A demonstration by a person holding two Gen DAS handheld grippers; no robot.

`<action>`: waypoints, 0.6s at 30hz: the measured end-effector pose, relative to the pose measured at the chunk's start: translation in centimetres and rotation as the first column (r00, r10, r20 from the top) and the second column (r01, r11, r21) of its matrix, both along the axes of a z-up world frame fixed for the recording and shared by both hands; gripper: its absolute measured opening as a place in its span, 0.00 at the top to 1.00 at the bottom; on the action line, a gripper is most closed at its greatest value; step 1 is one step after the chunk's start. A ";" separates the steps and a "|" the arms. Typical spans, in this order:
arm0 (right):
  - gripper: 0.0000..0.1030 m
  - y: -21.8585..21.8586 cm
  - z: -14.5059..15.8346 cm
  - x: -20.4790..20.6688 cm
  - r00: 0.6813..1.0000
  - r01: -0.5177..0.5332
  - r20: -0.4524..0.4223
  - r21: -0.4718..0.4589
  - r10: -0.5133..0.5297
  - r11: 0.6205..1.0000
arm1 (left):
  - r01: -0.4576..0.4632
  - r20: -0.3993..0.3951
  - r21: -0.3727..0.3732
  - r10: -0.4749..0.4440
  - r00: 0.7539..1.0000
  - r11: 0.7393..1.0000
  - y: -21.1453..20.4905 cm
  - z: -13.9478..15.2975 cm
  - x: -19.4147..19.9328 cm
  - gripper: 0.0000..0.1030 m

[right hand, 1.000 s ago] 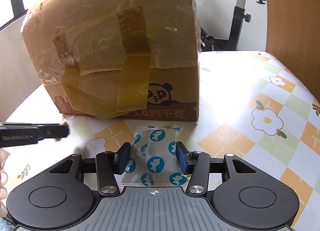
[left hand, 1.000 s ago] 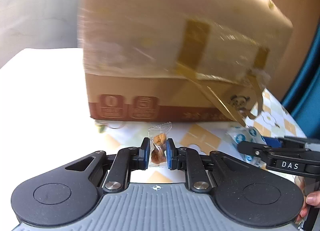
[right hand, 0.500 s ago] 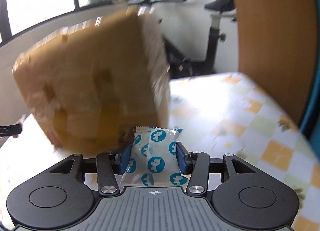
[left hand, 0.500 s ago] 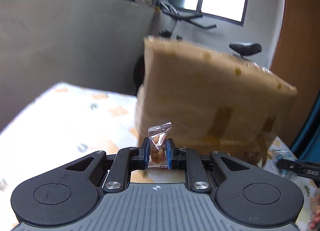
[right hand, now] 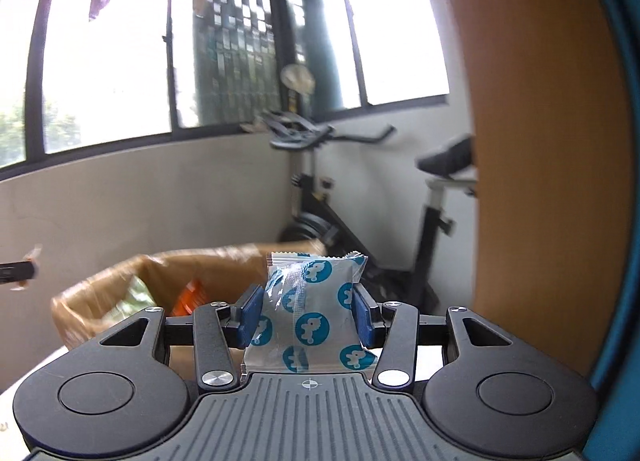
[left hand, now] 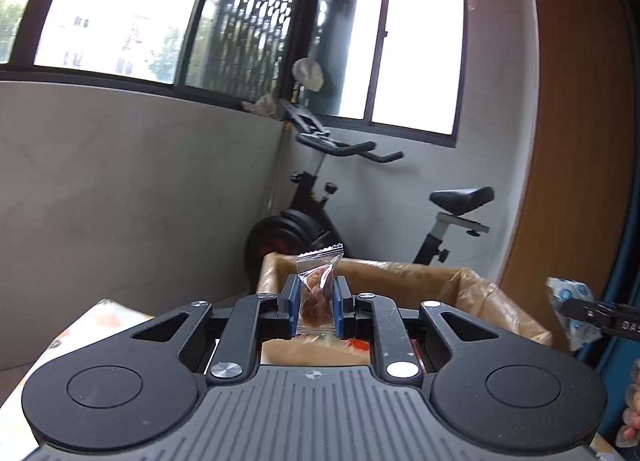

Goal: Organize snacks

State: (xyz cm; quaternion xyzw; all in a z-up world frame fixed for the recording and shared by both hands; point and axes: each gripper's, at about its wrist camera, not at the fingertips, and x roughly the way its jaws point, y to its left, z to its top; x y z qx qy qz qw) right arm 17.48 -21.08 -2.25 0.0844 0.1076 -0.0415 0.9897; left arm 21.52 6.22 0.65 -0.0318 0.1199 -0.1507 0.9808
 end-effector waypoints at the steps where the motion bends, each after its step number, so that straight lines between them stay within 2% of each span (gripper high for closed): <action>1: 0.58 0.2 0.4 0.8 1.000 -0.022 0.006 -0.007 0.022 1.000 | 0.012 0.001 0.007 -0.012 1.000 1.000 -0.8 0.0 0.5 0.82; 4: 0.58 1.8 1.2 3.4 0.997 -0.078 -0.010 -0.033 0.078 0.996 | 0.055 -0.048 0.011 -0.054 0.997 0.998 -3.4 -0.3 2.7 0.82; 7: 0.58 3.1 1.0 6.4 0.991 -0.121 -0.057 -0.002 0.121 0.993 | 0.079 -0.115 0.032 -0.075 0.991 0.996 -5.2 -1.3 5.2 0.82; 12: 0.57 4.9 -0.4 9.3 0.980 -0.123 -0.160 0.002 0.122 0.992 | 0.091 -0.194 0.080 -0.074 0.978 0.993 -6.1 -2.9 7.3 0.80; 13: 0.57 5.1 -0.7 9.5 0.976 -0.124 -0.177 0.002 0.123 0.992 | 0.096 -0.208 0.093 -0.075 0.975 0.991 -6.1 -3.1 7.4 0.73; 14: 0.57 5.3 -0.9 9.6 0.975 -0.124 -0.185 0.006 0.123 0.992 | 0.098 -0.214 0.102 -0.074 0.974 0.990 -6.1 -3.2 7.4 0.56; 16: 0.53 5.4 -0.8 9.5 0.975 -0.117 -0.190 0.006 0.116 0.993 | 0.096 -0.208 0.112 -0.071 0.976 0.989 -5.9 -3.2 7.4 0.34; 17: 0.50 5.6 -0.7 9.4 0.975 -0.113 -0.190 0.001 0.112 0.994 | 0.088 -0.202 0.116 -0.063 0.977 0.989 -5.7 -3.2 7.3 0.29; 18: 0.45 5.6 -0.6 9.3 0.976 -0.109 -0.189 -0.003 0.106 0.994 | 0.076 -0.203 0.121 -0.051 0.978 0.990 -6.0 -3.1 7.7 0.29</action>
